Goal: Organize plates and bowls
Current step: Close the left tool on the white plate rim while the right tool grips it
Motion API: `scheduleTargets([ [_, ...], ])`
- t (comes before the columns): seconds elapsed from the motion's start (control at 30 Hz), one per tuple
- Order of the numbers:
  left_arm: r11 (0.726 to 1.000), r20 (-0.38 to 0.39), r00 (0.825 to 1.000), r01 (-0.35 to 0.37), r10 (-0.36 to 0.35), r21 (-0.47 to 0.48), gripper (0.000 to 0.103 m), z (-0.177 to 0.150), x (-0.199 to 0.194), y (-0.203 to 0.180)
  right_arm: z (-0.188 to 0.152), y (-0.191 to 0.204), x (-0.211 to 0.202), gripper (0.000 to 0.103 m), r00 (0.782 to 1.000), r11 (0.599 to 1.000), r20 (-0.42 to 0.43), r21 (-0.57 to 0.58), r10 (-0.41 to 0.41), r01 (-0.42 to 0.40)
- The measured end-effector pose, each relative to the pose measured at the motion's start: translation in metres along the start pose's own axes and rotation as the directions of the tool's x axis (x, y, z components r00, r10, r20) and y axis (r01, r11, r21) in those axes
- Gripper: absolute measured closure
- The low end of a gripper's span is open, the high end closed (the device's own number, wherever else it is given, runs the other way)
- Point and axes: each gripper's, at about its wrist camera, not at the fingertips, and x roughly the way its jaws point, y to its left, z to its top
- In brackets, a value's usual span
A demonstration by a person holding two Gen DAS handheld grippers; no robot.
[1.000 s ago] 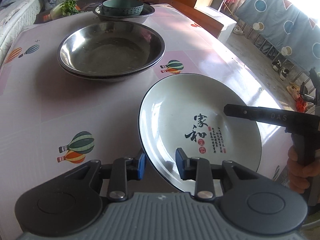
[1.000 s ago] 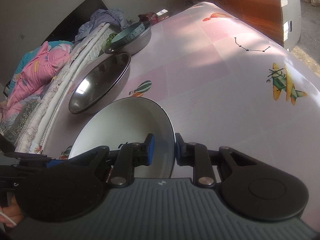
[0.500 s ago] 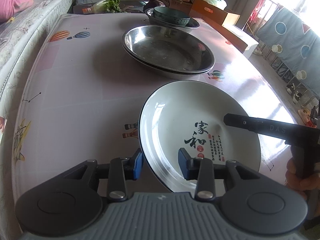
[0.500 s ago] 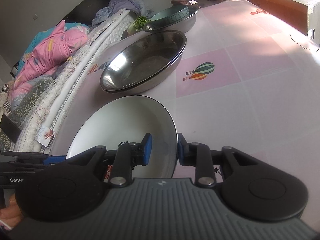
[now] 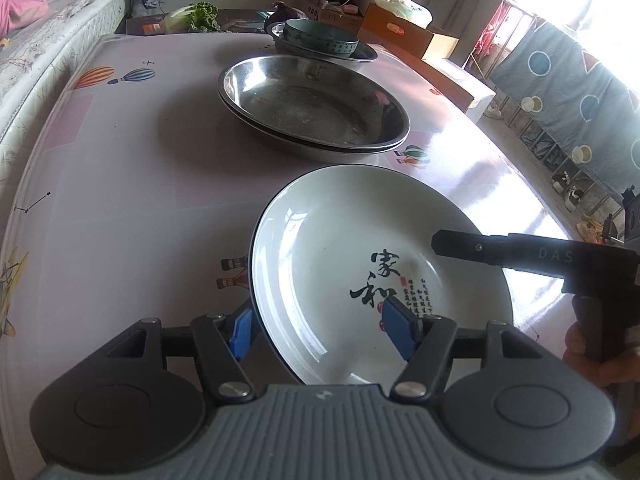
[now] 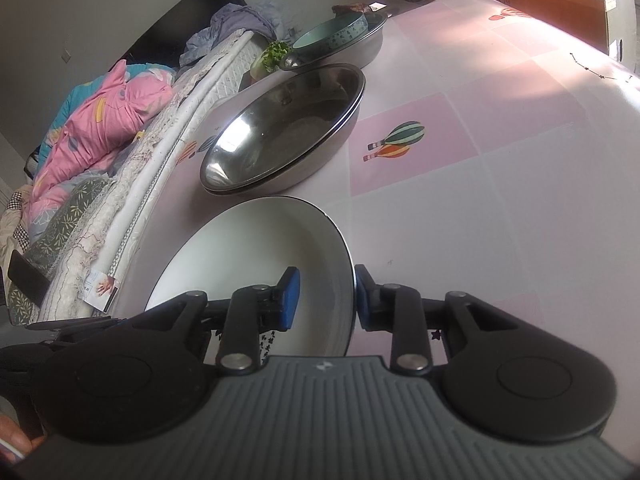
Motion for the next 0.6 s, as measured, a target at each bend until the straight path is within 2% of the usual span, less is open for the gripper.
scheduleTargets([
  [0.07, 1.000, 0.007, 1.000, 0.020, -0.020, -0.013, 0.023, -0.001, 0.000, 0.001, 0.000, -0.001, 0.000, 0.070, 1.000, 1.000, 0.002, 0.017, 0.016, -0.016],
  [0.17, 0.999, 0.015, 0.999, 0.041, -0.041, -0.028, 0.015, -0.002, 0.001, 0.002, 0.000, -0.003, 0.000, 0.060, 0.999, 0.998, 0.006, 0.042, 0.048, -0.048],
  [0.4, 0.998, 0.026, 0.998, 0.058, -0.057, -0.038, 0.009, -0.005, -0.001, 0.006, -0.001, -0.001, 0.000, 0.040, 0.996, 0.995, 0.011, 0.045, 0.094, -0.094],
  [0.53, 0.994, 0.035, 0.996, 0.089, -0.087, -0.061, 0.004, -0.005, -0.002, 0.010, -0.001, 0.000, 0.000, 0.024, 0.992, 0.991, 0.007, 0.046, 0.122, -0.122],
  [0.6, 0.993, 0.037, 0.994, 0.101, -0.098, -0.068, 0.002, -0.006, -0.002, 0.011, -0.002, 0.002, 0.000, 0.020, 0.992, 0.991, 0.003, 0.036, 0.127, -0.127],
])
